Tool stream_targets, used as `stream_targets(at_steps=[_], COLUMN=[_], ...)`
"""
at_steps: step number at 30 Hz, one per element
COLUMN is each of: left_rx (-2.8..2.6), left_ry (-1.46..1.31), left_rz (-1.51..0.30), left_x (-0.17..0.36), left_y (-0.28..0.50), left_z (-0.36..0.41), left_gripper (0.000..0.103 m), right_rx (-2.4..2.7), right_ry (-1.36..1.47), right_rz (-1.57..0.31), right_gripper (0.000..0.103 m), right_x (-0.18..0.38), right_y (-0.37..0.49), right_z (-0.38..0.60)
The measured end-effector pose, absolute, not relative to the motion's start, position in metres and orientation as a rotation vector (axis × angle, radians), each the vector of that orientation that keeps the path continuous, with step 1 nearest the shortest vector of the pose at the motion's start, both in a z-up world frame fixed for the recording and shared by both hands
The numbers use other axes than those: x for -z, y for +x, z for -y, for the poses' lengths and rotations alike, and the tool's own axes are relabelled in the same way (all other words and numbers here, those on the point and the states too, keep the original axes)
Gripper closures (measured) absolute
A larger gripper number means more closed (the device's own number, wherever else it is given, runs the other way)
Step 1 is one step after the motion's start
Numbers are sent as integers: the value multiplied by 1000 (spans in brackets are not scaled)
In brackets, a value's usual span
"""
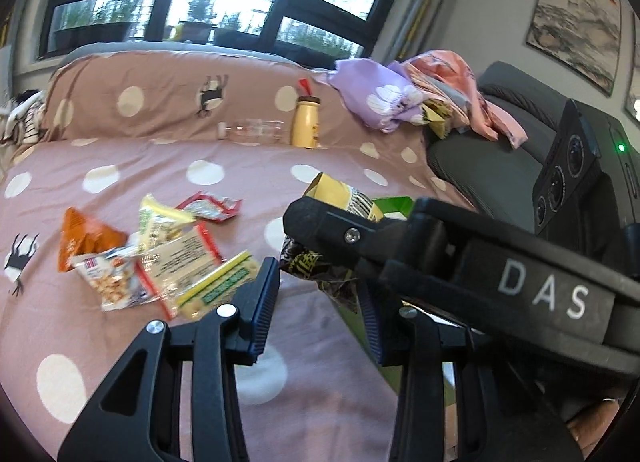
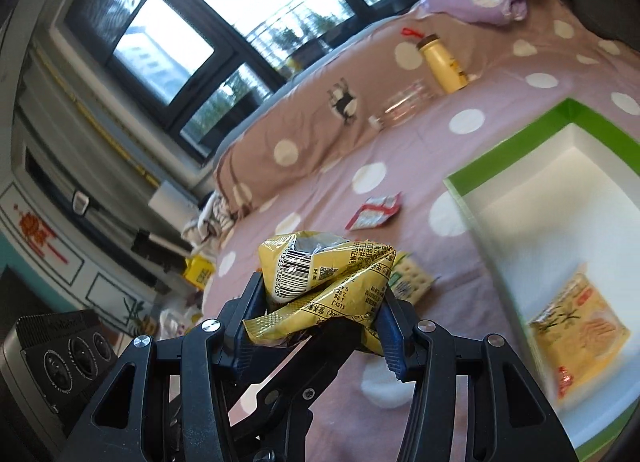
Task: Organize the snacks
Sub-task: 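Lift the yellow-green snack with the right tool and drop it into the box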
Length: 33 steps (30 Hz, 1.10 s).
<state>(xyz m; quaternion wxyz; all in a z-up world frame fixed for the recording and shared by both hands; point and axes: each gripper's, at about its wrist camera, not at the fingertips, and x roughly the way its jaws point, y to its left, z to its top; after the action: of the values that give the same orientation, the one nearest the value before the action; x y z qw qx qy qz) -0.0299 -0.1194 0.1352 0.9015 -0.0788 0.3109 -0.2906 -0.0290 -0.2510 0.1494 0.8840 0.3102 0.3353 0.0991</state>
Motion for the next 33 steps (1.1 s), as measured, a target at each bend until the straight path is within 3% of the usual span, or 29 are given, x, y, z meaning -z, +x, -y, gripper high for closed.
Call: stream_targets(at_steps=[21, 33], left_rx=[840, 883], left_ry=[55, 90], left_rz=[-783, -886], left_x=[-113, -94], left_y=[-7, 1], left_z=[245, 270], left_gripper=[68, 67], right_rx=[76, 176], right_ry=[919, 997], right_rz=[-681, -737], right_gripper=[49, 49], right_x=[-111, -88], right_y=[-51, -56], right_z=[375, 398])
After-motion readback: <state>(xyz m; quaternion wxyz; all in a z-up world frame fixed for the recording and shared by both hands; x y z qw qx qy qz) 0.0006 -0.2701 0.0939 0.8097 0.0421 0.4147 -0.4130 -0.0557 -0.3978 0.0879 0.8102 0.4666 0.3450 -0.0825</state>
